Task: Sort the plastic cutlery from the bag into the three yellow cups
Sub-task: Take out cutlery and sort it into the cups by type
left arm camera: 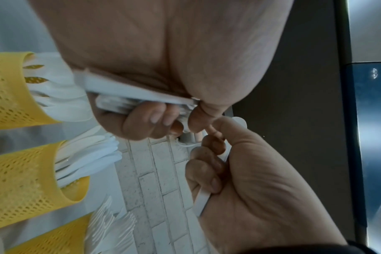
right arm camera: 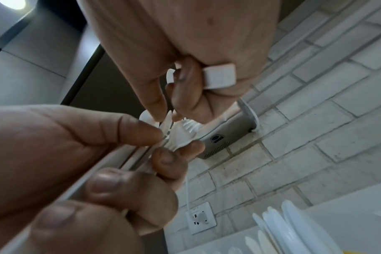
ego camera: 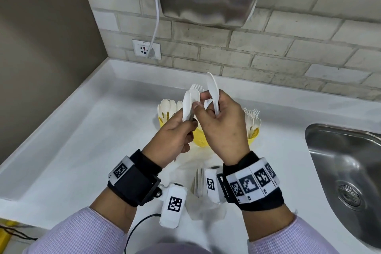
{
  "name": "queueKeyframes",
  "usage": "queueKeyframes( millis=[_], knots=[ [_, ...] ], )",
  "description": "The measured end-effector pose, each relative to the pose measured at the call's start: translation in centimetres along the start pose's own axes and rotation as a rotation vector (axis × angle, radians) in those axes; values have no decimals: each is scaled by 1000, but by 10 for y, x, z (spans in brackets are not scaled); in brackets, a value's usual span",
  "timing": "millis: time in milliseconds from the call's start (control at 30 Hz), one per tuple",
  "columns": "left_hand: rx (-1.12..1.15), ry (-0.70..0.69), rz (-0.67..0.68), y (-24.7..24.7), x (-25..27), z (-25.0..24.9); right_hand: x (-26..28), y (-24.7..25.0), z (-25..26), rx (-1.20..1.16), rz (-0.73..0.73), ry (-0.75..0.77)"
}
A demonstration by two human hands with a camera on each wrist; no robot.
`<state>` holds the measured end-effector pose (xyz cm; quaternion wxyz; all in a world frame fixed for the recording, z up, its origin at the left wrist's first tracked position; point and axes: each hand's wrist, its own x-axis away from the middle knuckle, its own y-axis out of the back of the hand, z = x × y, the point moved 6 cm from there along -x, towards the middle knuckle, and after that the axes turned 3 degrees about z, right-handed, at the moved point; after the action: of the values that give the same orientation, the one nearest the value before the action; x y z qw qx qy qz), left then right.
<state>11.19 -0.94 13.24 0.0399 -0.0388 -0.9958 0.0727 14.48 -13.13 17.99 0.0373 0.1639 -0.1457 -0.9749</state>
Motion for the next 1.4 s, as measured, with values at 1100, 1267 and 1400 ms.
queueKeyframes(
  millis=[1100, 1267, 1400],
  knots=[
    [-5, -130, 51, -3, 4, -16, -10, 28, -15, -1178, -249, -332],
    [181, -45, 29, 5, -1, -7, -10, 45, -15, -1072, -366, -287],
    [35, -92, -6, 3, 0, -10, -11, 40, -7, -584, -193, -189]
  ],
)
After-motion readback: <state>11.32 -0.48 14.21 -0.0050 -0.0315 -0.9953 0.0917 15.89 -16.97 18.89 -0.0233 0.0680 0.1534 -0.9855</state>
